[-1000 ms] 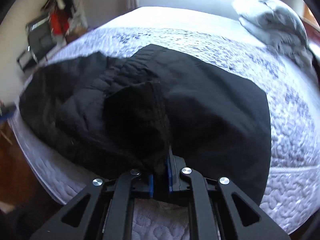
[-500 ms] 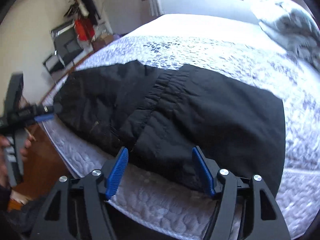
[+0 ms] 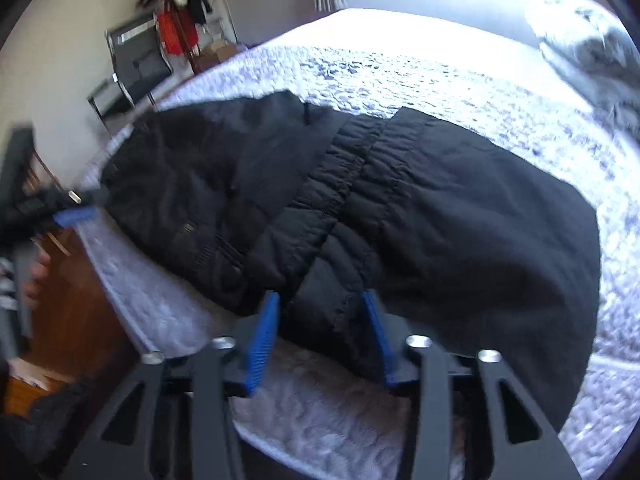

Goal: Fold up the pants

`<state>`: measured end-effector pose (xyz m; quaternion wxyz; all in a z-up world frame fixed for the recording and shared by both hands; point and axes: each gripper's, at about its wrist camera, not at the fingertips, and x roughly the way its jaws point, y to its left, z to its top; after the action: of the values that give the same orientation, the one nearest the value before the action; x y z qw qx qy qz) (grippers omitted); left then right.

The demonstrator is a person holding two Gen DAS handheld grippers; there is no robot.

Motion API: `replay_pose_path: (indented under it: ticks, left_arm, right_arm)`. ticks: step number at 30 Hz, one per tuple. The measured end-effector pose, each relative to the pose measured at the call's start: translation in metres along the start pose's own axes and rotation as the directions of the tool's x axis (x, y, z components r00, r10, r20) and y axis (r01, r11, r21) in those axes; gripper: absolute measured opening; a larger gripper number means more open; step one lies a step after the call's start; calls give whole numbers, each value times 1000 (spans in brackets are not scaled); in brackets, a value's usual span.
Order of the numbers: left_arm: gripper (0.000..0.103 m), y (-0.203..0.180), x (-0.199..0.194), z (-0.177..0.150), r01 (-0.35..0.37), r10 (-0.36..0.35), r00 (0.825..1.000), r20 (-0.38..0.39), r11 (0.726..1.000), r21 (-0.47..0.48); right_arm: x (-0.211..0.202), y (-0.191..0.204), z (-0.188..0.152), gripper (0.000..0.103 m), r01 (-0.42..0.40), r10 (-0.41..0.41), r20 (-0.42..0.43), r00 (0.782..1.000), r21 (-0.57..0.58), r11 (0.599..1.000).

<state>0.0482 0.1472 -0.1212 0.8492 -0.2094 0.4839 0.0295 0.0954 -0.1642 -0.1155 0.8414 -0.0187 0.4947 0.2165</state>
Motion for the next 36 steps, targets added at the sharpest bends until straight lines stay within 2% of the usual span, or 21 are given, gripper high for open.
replay_pose_path:
  ticks: [3, 5, 8, 10, 12, 15, 16, 18, 23, 25, 27, 30, 32, 34, 36]
  left_arm:
    - [100, 25, -5, 6, 0, 2, 1000, 24, 997, -74]
    - [100, 41, -11, 11, 11, -4, 998, 58, 992, -122]
    - [100, 67, -19, 20, 43, -23, 994, 105, 979, -201]
    - [100, 86, -22, 26, 90, -57, 990, 129, 961, -262]
    - [100, 101, -22, 29, 155, -109, 982, 156, 936, -317]
    - [99, 124, -12, 31, 267, -206, 961, 185, 869, -416]
    - [99, 132, -7, 31, 295, -232, 954, 190, 840, -456]
    - [99, 144, 3, 28, 340, -268, 940, 211, 781, -524]
    - [99, 163, 24, 17, 398, -320, 917, 239, 675, -622]
    - [99, 165, 30, 14, 423, -346, 904, 250, 646, -635]
    - [99, 165, 34, 14, 441, -358, 896, 264, 634, -635]
    - [99, 160, 41, 19, 465, -388, 882, 268, 627, -625]
    - [99, 156, 45, 21, 469, -393, 880, 266, 630, -619]
    - [99, 156, 49, 28, 481, -395, 874, 283, 621, -619]
    - [99, 154, 51, 30, 518, -420, 852, 313, 596, -613]
  right_arm:
    - [-18, -6, 2, 65, -8, 6, 51, 999, 31, 999]
    - [-32, -14, 3, 65, 19, -22, 83, 996, 44, 999]
    - [-45, -32, 3, 66, 47, -58, 106, 993, 105, 993]
    - [-53, -50, 0, 66, 59, -80, 122, 989, 166, 984]
    - [-57, -66, -4, 66, 66, -96, 122, 988, 229, 971]
    - [-59, -86, -11, 66, 81, -120, 112, 986, 302, 950]
    - [-60, -91, -13, 66, 90, -130, 109, 985, 315, 945]
    - [-61, -94, -16, 66, 100, -141, 107, 984, 320, 942]
    - [-57, -91, -17, 66, 126, -157, 84, 984, 298, 946]
    - [-55, -88, -17, 66, 135, -163, 76, 984, 282, 950]
    - [-52, -83, -17, 66, 141, -164, 69, 984, 264, 954]
    - [-47, -78, -18, 66, 142, -161, 58, 985, 246, 959]
    - [-44, -77, -18, 66, 146, -162, 50, 986, 241, 960]
    - [-42, -75, -18, 66, 148, -163, 42, 986, 237, 960]
    - [-40, -74, -19, 66, 155, -167, 34, 985, 230, 961]
